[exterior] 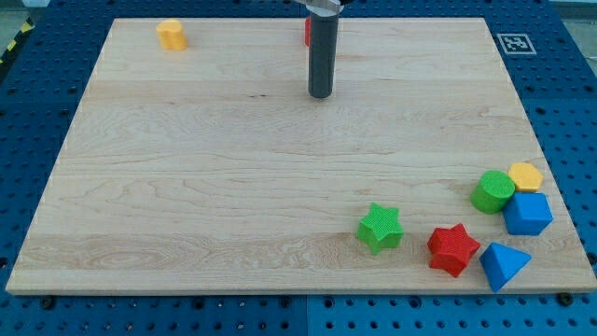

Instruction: Move your arm at blue cube

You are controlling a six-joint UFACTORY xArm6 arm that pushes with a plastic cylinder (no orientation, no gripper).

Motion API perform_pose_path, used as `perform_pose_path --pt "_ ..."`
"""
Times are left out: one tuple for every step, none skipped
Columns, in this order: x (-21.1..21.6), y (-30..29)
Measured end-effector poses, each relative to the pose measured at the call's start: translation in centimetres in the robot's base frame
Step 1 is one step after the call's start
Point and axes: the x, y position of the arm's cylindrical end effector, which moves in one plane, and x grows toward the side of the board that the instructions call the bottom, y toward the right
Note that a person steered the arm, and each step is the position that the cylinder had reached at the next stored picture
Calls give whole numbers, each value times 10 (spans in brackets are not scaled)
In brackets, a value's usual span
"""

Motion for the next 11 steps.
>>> perform_pose_path --pt "0 0" --pt "20 11" --pt "54 29" --pt "77 49" --pt "77 72" --pt "80 122" --pt "88 182" --pt "97 243" --pt "129 288" --pt "168 306" --pt "208 302"
